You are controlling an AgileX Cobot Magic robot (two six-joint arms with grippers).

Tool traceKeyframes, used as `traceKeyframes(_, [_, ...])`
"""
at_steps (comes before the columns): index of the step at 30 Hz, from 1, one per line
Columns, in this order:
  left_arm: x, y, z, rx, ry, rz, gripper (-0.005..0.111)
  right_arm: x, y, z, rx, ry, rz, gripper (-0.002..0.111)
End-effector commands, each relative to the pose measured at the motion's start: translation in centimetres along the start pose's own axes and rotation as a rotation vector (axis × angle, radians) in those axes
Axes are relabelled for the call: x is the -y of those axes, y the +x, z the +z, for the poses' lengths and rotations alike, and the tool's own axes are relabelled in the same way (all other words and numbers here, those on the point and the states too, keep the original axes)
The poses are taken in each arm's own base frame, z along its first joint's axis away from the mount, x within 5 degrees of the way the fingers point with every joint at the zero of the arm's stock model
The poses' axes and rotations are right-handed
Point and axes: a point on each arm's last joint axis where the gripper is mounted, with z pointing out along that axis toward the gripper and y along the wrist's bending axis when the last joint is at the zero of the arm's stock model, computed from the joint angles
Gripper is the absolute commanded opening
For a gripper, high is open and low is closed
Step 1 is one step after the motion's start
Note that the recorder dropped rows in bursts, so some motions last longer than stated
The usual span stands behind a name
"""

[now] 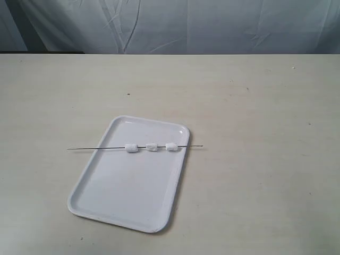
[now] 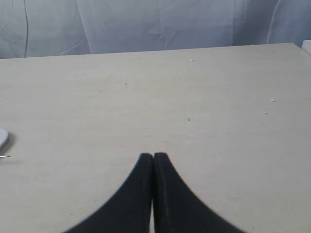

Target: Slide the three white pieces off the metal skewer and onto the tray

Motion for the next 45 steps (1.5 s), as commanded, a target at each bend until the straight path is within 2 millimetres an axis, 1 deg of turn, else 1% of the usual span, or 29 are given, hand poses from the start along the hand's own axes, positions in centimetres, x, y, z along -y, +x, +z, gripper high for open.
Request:
traceKeyframes(1, [0.0, -2.0, -0.3, 0.243, 0.015, -0.072, 0.000, 0.0, -0.1, 0.0, 0.017, 0.006, 0.003, -0.001])
traceKeyframes(5, [-0.4, -4.2, -1.1, 0.494, 0.021, -0.260, 0.000, 0.0, -0.1, 0.0, 0.017, 0.006, 0.003, -0.001])
traceKeyframes(7, [-0.4, -5.0, -1.6, 0.599, 0.047, -0.308, 0.000, 0.0, -0.1, 0.0, 0.017, 0.006, 0.003, -0.001])
traceKeyframes(9, [-0.2, -5.7, -2.1, 0.693, 0.086, -0.310, 0.000, 0.0, -0.1, 0.0, 0.019, 0.005, 0.003, -0.001])
traceKeyframes(12, [0.4, -6.6, -3.0, 0.827, 0.142, -0.215, 0.000, 0.0, -0.1, 0.0, 0.019, 0.005, 0.003, -0.001])
traceKeyframes(14, [1.1, -7.3, -3.8, 0.929, 0.198, -0.118, 0.000, 0.0, -0.1, 0.0, 0.019, 0.005, 0.003, -0.001])
traceKeyframes(16, [1.7, -8.5, -4.7, 1.021, 0.247, -0.039, 0.000, 0.0, -0.1, 0.0, 0.019, 0.005, 0.003, -0.001])
traceKeyframes(18, [2.1, -9.8, -5.3, 1.042, 0.280, 0.016, 0.000, 0.0, -0.1, 0.0, 0.019, 0.005, 0.003, -0.001])
traceKeyframes(21, [2.5, -11.8, -5.3, 0.922, 0.323, 0.005, 0.000, 0.0, -0.1, 0.0, 0.019, 0.005, 0.003, -0.001])
traceKeyframes(23, [2.5, -13.1, -5.1, 0.804, 0.310, 0.026, 0.000, 0.0, -0.1, 0.0, 0.019, 0.005, 0.003, -0.001])
traceKeyframes(25, [2.3, -14.1, -4.6, 0.709, 0.290, 0.001, 0.000, 0.0, -0.1, 0.0, 0.019, 0.005, 0.003, -0.001])
traceKeyframes(31, [2.0, -17.8, -3.4, 0.627, 0.255, 0.002, 0.000, 0.0, -0.1, 0.0, 0.017, 0.006, 0.003, -0.001])
traceKeyframes(33, [1.6, -19.1, -2.8, 0.593, 0.206, -0.005, 0.000, 0.0, -0.1, 0.0, 0.017, 0.006, 0.003, -0.001])
traceKeyframes(36, [0.6, -20.4, -1.7, 0.500, 0.087, -0.002, 0.000, 0.0, -0.1, 0.0, 0.017, 0.006, 0.003, -0.001])
traceKeyframes(40, [-0.9, -21.6, -0.2, 0.364, -0.101, 0.075, 0.000, 0.0, -0.1, 0.0, 0.017, 0.006, 0.003, -0.001])
traceKeyframes(42, [-1.8, -21.5, 0.8, 0.275, -0.201, 0.111, 0.000, 0.0, -0.1, 0.0, 0.017, 0.006, 0.003, -0.001])
traceKeyframes(45, [-2.8, -20.4, 2.3, 0.123, -0.303, 0.132, 0.000, 0.0, -0.1, 0.0, 0.017, 0.006, 0.003, -0.001])
